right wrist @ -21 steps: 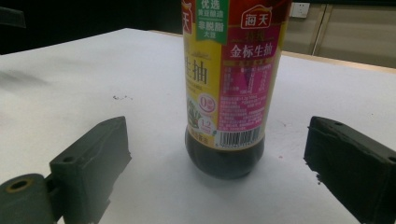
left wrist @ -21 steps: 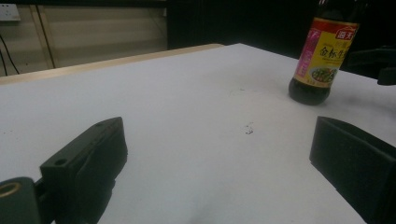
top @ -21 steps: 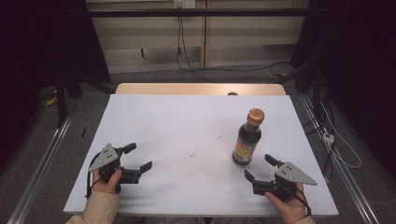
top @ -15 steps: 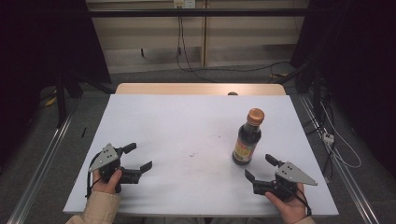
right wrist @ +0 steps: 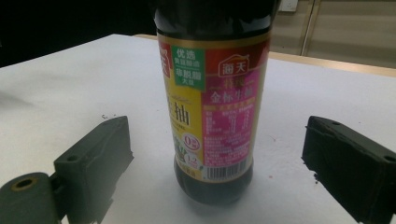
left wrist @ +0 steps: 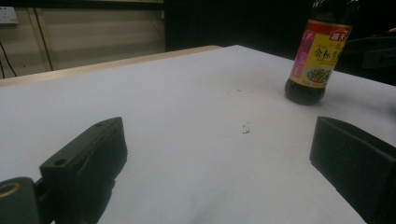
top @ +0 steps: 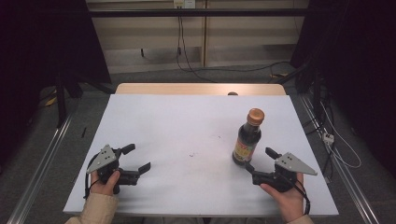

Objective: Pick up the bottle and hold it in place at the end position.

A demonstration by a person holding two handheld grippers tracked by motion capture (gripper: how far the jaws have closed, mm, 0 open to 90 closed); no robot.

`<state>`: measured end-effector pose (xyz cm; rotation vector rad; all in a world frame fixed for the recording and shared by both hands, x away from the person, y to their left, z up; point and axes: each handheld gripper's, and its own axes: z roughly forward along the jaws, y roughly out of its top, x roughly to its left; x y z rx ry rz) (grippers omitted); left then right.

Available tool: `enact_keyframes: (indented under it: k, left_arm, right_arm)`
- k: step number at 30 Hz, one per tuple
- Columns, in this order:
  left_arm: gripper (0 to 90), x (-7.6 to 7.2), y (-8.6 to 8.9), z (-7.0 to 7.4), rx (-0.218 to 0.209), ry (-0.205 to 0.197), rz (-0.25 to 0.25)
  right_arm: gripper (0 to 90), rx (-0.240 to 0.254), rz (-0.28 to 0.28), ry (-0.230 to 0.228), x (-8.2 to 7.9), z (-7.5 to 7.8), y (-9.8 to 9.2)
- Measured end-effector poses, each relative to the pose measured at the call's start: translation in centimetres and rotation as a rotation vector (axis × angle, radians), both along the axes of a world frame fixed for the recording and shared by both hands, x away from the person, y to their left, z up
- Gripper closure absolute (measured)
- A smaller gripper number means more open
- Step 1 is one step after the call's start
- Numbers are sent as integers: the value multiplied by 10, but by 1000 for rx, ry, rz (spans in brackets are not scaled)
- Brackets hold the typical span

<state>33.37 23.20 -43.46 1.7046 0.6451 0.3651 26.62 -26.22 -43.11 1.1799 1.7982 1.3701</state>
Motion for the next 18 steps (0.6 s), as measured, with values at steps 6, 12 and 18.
enact_keyframes:
  k: [6,12,18]
  left_arm:
    - [37,1,-3,1,0,-6,-5]
    - [37,0,-3,0,-6,-5,-5]
    - [37,0,-2,0,-6,-2,-6]
  right_arm:
    - [108,11,-3,12,7,6,1]
    - [135,24,-9,22,16,10,-2]
    - [146,39,3,30,25,14,1]
